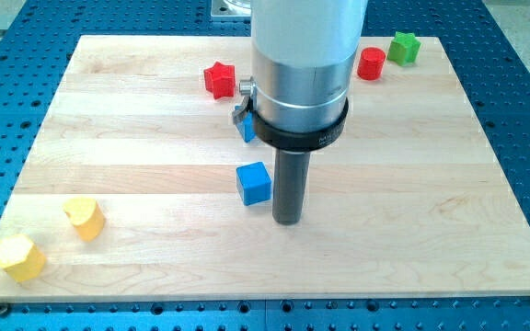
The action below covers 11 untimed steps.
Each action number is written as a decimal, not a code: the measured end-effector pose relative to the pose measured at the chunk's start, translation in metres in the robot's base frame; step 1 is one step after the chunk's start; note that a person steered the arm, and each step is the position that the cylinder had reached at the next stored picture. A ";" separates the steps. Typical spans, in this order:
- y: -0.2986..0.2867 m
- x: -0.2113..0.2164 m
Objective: Move the cube diagonally to the heart
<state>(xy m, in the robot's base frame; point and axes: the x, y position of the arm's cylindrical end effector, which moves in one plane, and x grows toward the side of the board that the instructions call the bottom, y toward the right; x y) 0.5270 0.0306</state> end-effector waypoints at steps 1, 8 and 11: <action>-0.012 -0.028; -0.096 -0.028; -0.051 -0.039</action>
